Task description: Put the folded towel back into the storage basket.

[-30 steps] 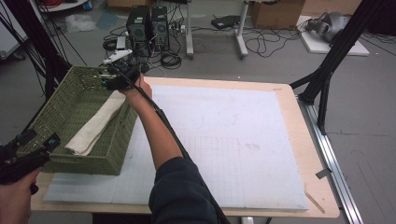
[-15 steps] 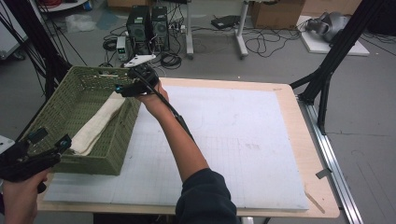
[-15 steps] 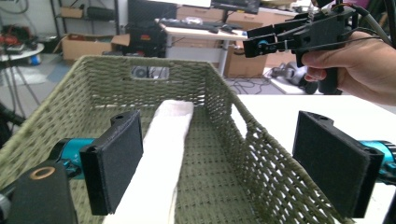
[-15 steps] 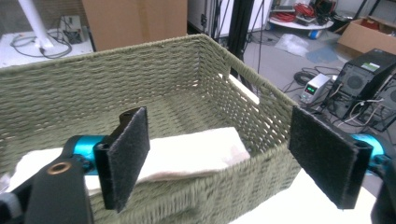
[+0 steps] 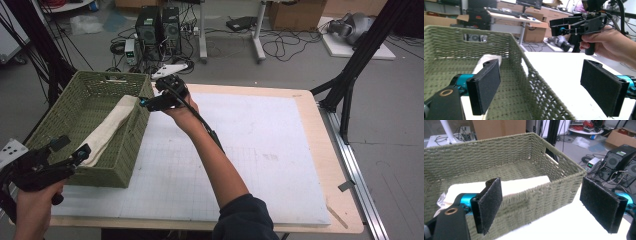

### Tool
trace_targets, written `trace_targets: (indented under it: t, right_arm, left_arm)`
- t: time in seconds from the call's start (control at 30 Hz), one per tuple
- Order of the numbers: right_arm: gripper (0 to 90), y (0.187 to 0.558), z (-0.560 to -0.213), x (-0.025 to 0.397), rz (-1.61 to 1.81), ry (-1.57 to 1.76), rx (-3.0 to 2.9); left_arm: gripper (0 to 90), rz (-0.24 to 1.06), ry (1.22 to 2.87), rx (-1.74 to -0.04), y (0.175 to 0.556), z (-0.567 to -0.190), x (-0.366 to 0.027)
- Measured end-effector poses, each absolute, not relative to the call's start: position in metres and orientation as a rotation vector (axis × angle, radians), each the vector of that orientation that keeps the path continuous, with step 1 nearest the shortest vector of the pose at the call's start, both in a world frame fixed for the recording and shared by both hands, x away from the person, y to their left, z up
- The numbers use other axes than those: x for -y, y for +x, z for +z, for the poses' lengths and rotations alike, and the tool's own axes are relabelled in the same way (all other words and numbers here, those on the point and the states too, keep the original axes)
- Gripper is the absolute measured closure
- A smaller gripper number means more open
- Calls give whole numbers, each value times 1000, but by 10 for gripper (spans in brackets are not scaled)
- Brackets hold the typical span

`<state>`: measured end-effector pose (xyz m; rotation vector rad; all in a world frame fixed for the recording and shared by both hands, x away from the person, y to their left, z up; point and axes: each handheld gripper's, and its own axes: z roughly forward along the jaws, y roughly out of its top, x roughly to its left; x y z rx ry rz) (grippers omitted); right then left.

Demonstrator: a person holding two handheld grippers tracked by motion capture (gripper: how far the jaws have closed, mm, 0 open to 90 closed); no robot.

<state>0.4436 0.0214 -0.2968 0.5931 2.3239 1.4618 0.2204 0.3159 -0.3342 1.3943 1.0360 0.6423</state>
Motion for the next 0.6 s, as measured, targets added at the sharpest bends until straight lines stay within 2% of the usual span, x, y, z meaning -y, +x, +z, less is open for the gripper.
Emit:
trace_targets:
  t: [0.6]
  right_arm:
    - [167, 413, -297, 51, 1445, 630, -2238]
  left_arm:
    - [168, 594, 1458, -944, 234, -331, -286]
